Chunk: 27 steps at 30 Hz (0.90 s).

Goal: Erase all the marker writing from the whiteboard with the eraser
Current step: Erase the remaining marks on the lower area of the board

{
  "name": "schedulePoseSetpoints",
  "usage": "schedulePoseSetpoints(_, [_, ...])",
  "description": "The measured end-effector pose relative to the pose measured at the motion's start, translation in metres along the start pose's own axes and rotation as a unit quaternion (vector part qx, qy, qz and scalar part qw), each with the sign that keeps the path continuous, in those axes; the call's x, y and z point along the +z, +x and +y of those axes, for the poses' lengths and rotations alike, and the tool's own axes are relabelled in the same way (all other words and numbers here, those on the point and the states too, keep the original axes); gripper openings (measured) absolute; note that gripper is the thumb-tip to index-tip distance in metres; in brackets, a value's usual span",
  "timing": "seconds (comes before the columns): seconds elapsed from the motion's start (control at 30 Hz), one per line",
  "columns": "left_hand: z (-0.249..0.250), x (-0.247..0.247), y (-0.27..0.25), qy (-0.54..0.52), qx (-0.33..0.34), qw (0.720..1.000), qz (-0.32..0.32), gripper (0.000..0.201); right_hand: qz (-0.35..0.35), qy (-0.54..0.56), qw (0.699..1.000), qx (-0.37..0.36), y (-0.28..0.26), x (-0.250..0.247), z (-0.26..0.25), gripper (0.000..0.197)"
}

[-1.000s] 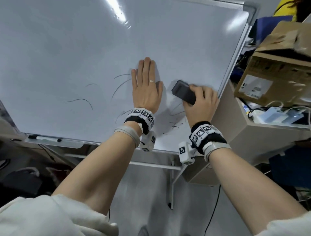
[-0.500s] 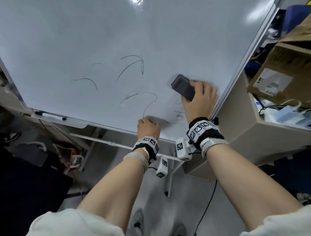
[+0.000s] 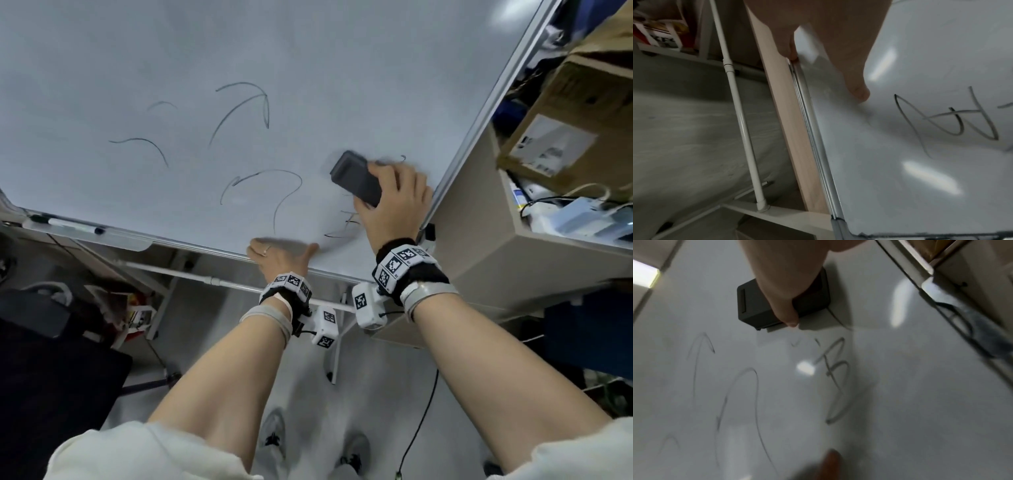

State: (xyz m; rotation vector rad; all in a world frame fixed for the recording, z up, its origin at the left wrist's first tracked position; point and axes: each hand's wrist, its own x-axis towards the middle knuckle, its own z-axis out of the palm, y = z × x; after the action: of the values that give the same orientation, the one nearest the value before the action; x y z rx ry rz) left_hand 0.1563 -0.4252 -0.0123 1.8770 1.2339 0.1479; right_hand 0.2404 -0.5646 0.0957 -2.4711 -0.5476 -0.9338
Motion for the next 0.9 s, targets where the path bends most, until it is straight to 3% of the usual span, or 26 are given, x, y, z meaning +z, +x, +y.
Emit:
schedulePoseSetpoints(0.1, [0.004,0.002,0.001,0.007,-0.034,0.999,-0.01,0.141,0.065,0.021,0.997,0.046,0.029,-0.013,-0.005,0.048])
schedulePoseSetpoints(0.17, [0.005,0.003,0.003,0.015,-0.041,0.999,-0.012,0.139,0.072,0.014,0.996,0.06,0.035,-0.017,-0.011,0.048])
schedulePoseSetpoints(0.23, [0.006,0.003,0.004,0.018,-0.053,0.998,-0.015,0.14,0.042,0.002,0.998,0.052,0.028,-0.013,-0.015,0.047])
schedulePoseSetpoints(0.4, [0.008,0.005,0.009,0.023,-0.074,0.997,-0.01,0.141,-0.083,-0.026,0.995,-0.045,-0.005,0.003,-0.011,0.057])
schedulePoseSetpoints(0.47, [0.009,0.005,0.009,0.028,-0.074,0.997,-0.01,0.14,-0.076,-0.025,0.996,-0.046,0.001,-0.002,-0.01,0.056])
schedulePoseSetpoints(0.6, [0.011,0.006,0.007,0.028,-0.078,0.997,-0.009,0.139,0.026,-0.017,0.999,0.025,0.028,-0.014,-0.004,0.048])
schedulePoseSetpoints(0.67, [0.011,0.007,0.007,0.031,-0.073,0.997,-0.01,0.139,0.044,-0.017,0.998,0.042,0.027,-0.015,0.0,0.048])
schedulePoseSetpoints(0.83, [0.008,0.007,0.007,0.037,-0.063,0.997,-0.011,0.141,-0.045,-0.025,0.999,0.013,-0.012,-0.004,0.007,0.05])
schedulePoseSetpoints(0.9, [0.007,0.008,0.007,0.038,-0.064,0.997,-0.002,0.141,-0.026,-0.023,0.999,0.02,-0.001,-0.011,0.012,0.049])
